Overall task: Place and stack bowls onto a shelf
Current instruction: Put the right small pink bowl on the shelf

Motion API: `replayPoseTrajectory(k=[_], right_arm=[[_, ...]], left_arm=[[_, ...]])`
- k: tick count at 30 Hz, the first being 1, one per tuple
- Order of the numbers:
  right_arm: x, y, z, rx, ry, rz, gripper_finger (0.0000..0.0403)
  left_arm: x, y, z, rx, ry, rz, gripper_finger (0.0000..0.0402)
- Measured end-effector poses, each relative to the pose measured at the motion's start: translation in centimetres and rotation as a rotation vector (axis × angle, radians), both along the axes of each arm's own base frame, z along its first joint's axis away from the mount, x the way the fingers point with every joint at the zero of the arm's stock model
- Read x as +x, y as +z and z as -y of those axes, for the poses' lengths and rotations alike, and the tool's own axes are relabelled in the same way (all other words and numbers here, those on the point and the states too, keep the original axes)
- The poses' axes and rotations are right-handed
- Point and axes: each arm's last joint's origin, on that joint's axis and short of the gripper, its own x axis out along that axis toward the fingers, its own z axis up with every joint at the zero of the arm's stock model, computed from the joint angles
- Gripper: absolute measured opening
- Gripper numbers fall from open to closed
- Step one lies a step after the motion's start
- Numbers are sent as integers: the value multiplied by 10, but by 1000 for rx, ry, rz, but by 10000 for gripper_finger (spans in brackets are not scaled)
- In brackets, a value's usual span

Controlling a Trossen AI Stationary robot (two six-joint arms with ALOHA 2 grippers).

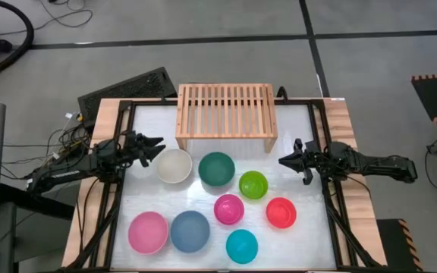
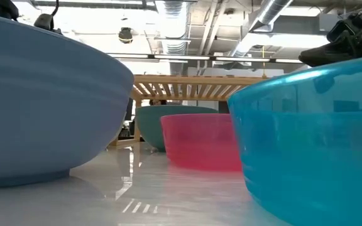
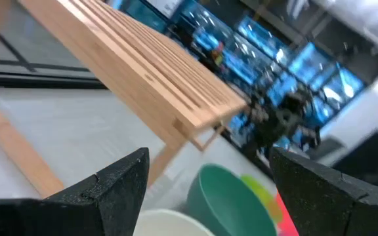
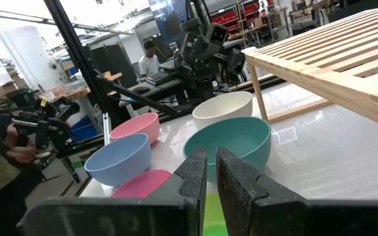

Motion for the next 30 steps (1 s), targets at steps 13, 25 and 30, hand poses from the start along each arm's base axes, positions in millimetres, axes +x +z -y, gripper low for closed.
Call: replayPoseTrajectory(k=[13, 25, 30], right_arm=[[0, 0, 0, 0, 0, 0, 63], [0, 0, 0, -2, -17, -1, 63], [0, 0, 2, 0, -71, -3, 63]], left_arm=[[0, 1, 0, -185, -12, 94, 300], [0, 3, 0, -497, -17, 269, 300], [-3, 28, 4, -533, -156, 433, 300]])
